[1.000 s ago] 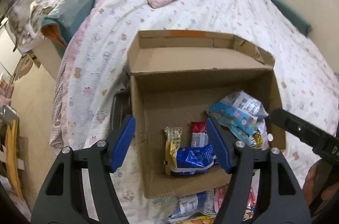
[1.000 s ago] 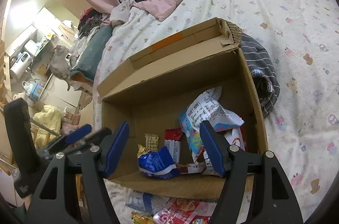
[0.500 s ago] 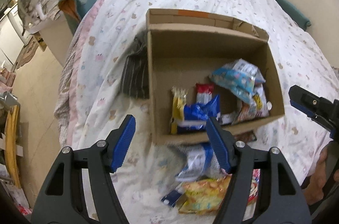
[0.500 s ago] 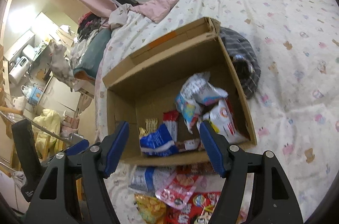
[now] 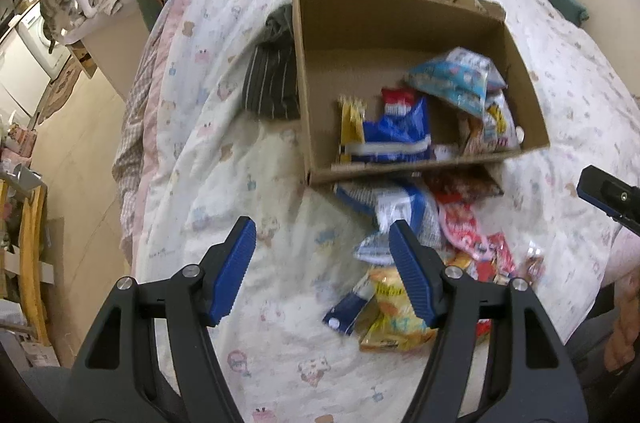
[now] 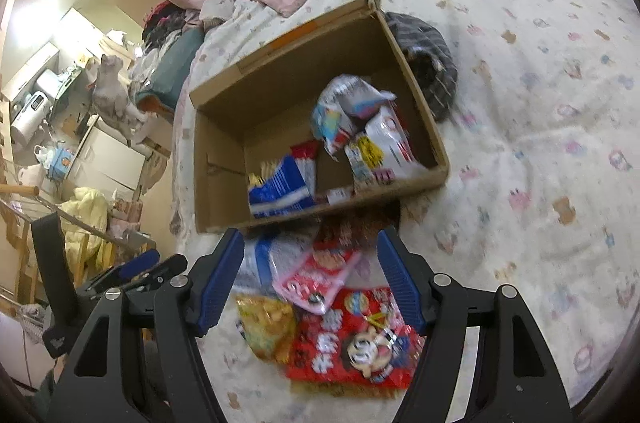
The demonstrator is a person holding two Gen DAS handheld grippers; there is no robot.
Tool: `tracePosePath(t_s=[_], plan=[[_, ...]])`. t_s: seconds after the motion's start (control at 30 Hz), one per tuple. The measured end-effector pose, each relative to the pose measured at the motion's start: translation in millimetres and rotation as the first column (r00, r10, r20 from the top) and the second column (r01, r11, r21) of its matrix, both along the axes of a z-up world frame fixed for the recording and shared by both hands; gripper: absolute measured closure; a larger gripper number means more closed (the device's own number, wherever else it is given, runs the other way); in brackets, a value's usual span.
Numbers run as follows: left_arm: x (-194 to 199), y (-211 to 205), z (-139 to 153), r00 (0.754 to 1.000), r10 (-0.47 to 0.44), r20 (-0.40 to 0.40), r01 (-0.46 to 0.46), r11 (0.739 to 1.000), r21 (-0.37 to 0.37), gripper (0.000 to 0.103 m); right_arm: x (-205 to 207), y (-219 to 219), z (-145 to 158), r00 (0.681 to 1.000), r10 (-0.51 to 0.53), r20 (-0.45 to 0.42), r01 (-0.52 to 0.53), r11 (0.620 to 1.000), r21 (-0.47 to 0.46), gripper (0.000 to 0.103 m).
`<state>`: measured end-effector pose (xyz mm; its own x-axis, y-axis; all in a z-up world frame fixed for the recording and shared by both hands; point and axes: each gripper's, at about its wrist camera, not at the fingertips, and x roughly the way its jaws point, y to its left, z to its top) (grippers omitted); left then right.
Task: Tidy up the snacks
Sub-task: 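Lift both open tools out of the box back toward the pile, then lower the left tool and grasp the yellow chip bag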
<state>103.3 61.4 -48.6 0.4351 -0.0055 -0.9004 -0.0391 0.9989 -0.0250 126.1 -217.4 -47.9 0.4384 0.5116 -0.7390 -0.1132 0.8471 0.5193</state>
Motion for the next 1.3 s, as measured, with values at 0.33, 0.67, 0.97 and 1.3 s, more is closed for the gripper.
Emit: tracePosePath(t_s=[0.33, 0.67, 0.97, 1.3], plan=[[-18, -28, -48, 0.981, -0.075, -0.182, 0.061, 0.995, -0.085, 0.037, -12, -31, -29, 0.994, -0.033, -0.102, 0.029, 0.999, -0.041, 0.031], [-31, -71, -73, 0.981, -0.088, -0.175, 0.066, 0.990, -0.126, 0.037, -12, -38, -31, 0.992, -0.051, -0.115, 0.044, 0.997, -0.061, 0.031], [-34, -83, -80, 0.963, -0.123, -0.238, 0.093, 0.986, -0.136, 0.037, -19, -60, -38, 0.987, -0.085, -0.138, 0.078, 0.995, -0.059, 0.031], [-21, -76, -99, 0.957, -0.077, -0.278, 0.046, 0.992, -0.118, 0.054, -11, -49, -109, 0.891, -0.057, -0.450, 0.072, 0.997, 0.018, 0.035]])
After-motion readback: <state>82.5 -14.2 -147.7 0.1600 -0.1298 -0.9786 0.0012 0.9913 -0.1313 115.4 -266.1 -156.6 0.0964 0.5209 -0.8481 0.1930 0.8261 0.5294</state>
